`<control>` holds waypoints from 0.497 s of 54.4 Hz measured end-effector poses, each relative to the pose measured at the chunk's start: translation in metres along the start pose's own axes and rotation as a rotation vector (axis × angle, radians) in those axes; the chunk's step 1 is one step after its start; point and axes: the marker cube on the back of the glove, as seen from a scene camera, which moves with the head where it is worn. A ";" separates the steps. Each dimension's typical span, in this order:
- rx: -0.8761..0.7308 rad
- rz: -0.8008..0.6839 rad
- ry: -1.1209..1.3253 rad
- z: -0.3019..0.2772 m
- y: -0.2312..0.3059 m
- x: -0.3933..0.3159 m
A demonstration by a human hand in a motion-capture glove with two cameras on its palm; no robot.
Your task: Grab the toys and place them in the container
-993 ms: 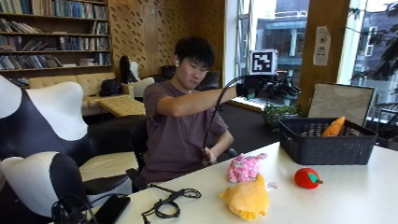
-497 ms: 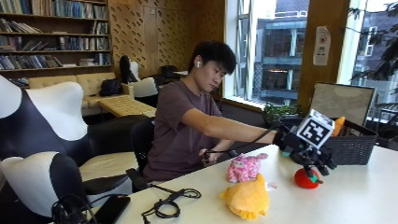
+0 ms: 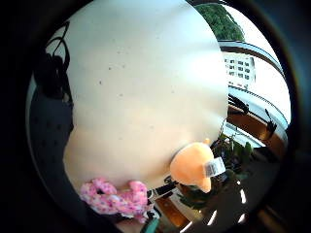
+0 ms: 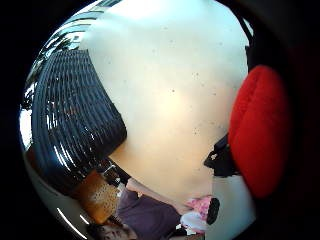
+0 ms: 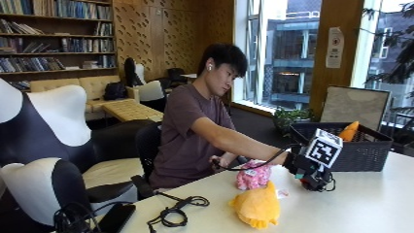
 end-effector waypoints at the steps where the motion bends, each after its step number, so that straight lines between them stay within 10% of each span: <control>1: 0.023 -0.009 -0.040 -0.003 0.002 -0.003; 27: 0.389 -0.096 -0.070 -0.208 0.085 -0.041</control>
